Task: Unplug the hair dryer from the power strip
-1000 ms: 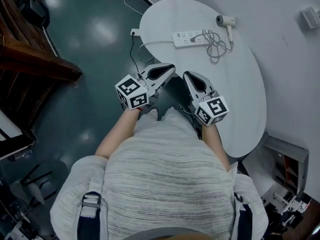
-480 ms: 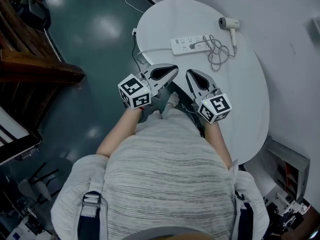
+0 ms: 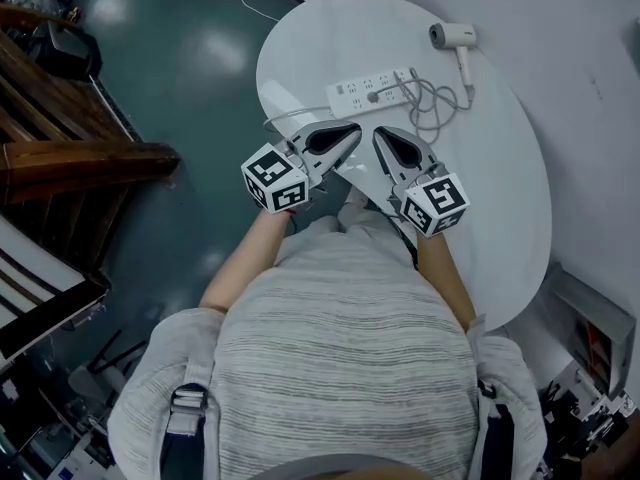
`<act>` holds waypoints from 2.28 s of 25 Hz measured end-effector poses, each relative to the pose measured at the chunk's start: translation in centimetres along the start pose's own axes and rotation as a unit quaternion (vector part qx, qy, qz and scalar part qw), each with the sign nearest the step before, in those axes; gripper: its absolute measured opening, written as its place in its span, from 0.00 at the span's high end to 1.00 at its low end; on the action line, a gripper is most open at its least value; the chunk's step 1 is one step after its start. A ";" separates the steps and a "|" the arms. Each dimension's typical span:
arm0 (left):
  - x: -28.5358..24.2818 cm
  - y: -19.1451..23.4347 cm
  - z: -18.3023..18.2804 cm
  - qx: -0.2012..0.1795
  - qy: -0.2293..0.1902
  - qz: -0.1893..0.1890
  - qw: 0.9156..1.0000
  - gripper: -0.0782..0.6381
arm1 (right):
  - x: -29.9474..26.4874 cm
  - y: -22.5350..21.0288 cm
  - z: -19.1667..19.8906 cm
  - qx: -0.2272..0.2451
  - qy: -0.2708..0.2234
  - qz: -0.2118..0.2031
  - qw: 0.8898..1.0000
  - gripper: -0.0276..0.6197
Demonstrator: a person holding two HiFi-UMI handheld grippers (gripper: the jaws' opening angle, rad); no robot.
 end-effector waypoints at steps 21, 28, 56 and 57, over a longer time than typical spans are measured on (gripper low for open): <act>-4.4 5.8 2.3 -0.019 0.089 0.034 0.995 0.88 | -4.0 -5.2 1.3 -0.035 0.040 0.047 0.997 0.92; -5.5 8.1 2.4 -0.046 0.118 0.035 0.991 0.88 | -5.1 -6.6 1.5 -0.045 0.058 0.070 0.995 0.92; -10.7 15.1 8.5 -0.242 0.333 0.009 0.911 0.30 | -6.7 -8.5 2.8 -0.073 0.093 0.108 0.987 0.92; -10.9 15.3 8.9 -0.245 0.345 0.010 0.906 0.30 | -6.7 -8.5 2.9 -0.074 0.094 0.109 0.987 0.92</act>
Point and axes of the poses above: the fingertips, and each gripper's own axes: x backward along the fingers, y to its left, z out of its underside, the point moved 1 cm from there along x, backward along the fingers, and after that the axes turned 9 degrees about y, right-handed, at the moved point
